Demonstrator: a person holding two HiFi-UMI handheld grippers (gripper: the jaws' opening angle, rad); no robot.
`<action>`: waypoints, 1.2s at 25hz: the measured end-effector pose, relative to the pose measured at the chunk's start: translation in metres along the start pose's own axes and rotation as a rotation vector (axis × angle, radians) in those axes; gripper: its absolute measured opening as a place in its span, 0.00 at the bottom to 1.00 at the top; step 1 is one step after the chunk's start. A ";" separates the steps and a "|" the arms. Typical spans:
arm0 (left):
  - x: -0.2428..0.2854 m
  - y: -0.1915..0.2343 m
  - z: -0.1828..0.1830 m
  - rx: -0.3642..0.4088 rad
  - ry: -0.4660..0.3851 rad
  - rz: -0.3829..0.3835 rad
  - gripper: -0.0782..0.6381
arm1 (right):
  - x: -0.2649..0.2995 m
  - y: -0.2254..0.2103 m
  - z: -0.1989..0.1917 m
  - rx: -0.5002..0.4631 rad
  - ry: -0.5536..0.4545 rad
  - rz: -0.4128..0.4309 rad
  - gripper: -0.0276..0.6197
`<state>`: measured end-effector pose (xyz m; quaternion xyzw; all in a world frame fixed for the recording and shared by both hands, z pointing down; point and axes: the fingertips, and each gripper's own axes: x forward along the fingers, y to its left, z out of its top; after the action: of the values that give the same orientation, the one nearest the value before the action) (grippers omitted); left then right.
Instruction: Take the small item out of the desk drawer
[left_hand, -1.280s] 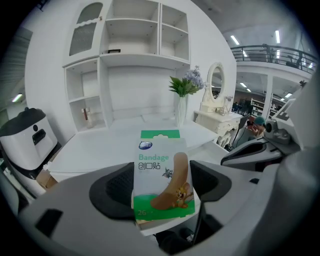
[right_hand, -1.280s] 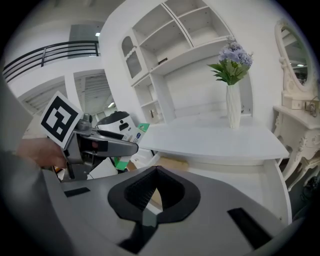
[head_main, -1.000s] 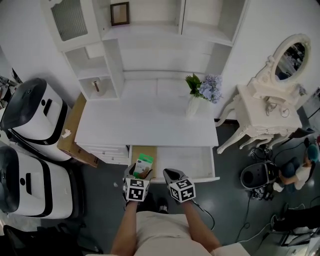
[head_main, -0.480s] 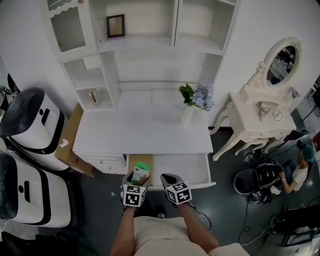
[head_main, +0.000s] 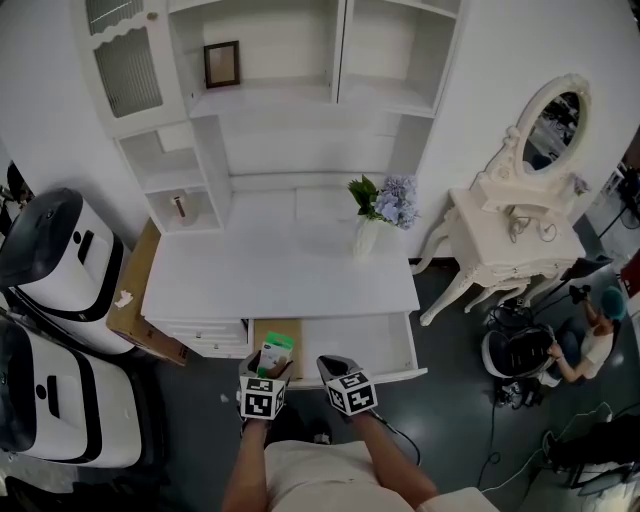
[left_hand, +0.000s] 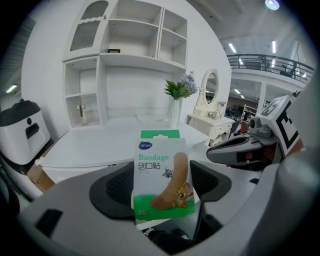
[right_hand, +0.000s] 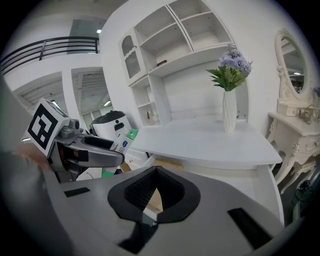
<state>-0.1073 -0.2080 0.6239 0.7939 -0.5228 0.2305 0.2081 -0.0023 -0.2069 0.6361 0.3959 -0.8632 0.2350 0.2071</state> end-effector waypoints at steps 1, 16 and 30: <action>-0.001 0.000 0.000 0.000 -0.001 0.001 0.61 | -0.001 0.000 -0.001 0.003 0.001 0.000 0.08; -0.002 -0.009 -0.001 0.009 -0.005 0.003 0.61 | -0.004 0.000 -0.004 0.002 -0.001 0.006 0.08; 0.004 -0.015 -0.016 -0.026 -0.002 -0.003 0.61 | -0.010 -0.009 -0.009 0.009 -0.001 0.000 0.08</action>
<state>-0.0947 -0.1964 0.6377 0.7922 -0.5247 0.2225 0.2182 0.0122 -0.2011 0.6405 0.3970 -0.8621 0.2390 0.2050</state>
